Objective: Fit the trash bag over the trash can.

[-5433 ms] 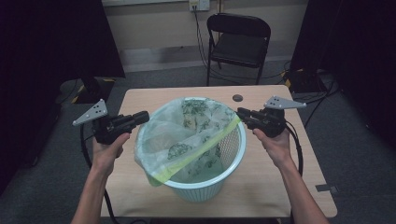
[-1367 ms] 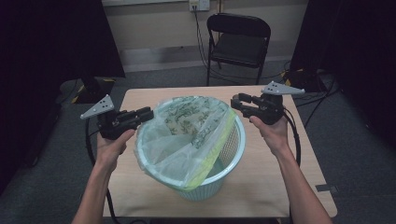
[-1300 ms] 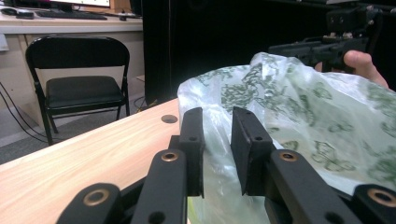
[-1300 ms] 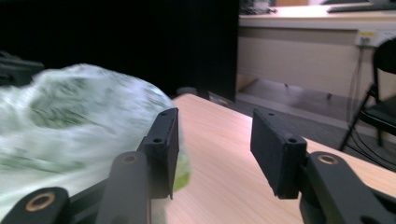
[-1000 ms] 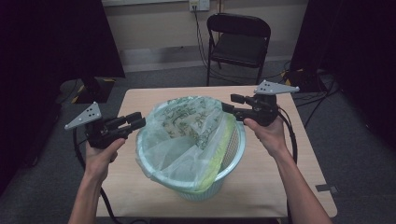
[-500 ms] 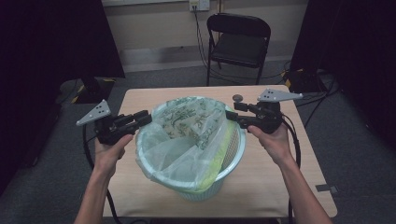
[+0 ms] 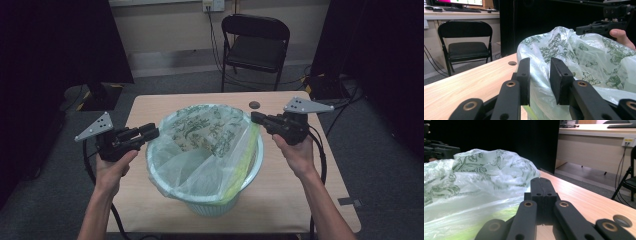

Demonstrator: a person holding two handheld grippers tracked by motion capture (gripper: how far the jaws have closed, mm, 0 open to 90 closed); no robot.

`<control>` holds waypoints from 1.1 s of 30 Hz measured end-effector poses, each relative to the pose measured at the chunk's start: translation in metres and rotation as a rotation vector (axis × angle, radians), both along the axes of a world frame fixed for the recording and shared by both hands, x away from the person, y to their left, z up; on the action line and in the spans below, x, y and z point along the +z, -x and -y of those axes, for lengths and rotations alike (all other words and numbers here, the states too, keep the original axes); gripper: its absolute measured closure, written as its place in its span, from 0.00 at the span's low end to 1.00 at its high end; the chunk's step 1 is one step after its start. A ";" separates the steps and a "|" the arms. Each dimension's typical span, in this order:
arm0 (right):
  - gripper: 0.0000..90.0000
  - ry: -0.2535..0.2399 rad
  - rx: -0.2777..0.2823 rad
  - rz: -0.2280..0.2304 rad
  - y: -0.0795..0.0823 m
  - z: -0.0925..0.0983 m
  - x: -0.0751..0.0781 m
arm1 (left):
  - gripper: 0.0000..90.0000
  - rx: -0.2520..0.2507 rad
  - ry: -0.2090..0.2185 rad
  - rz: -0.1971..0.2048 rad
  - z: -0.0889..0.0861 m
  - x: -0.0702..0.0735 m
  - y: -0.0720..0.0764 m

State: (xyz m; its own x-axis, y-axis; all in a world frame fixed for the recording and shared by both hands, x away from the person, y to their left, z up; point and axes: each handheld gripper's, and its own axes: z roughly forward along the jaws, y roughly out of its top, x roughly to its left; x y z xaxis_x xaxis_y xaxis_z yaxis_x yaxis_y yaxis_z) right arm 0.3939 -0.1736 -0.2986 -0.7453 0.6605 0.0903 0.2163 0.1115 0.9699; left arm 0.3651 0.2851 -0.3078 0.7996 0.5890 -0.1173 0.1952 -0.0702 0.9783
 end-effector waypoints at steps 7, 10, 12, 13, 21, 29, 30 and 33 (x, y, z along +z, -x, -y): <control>1.00 -0.032 0.011 -0.032 0.004 0.008 -0.021 | 0.67 0.004 0.013 -0.008 0.003 0.005 -0.008; 1.00 -0.025 0.014 -0.038 -0.003 0.005 -0.024 | 0.59 0.018 0.050 0.000 0.004 0.010 -0.020; 1.00 -0.016 0.025 -0.036 -0.013 0.001 -0.023 | 0.56 0.023 0.053 -0.010 0.008 0.013 -0.033; 1.00 -0.012 0.028 -0.038 -0.020 -0.003 -0.023 | 0.56 0.018 0.044 -0.010 0.010 0.013 -0.037; 0.96 -0.002 0.053 -0.058 -0.065 -0.026 -0.019 | 0.85 0.003 0.004 -0.027 0.020 0.006 -0.056; 0.67 -0.036 -0.034 -0.033 -0.054 -0.014 -0.003 | 0.91 0.000 -0.018 0.001 0.015 0.006 -0.041; 0.66 -0.036 -0.029 -0.024 -0.048 -0.013 0.001 | 0.91 -0.001 -0.018 0.003 0.014 0.005 -0.039; 0.62 -0.025 0.000 -0.014 -0.031 -0.015 0.010 | 0.91 -0.011 -0.015 0.009 0.013 0.003 -0.030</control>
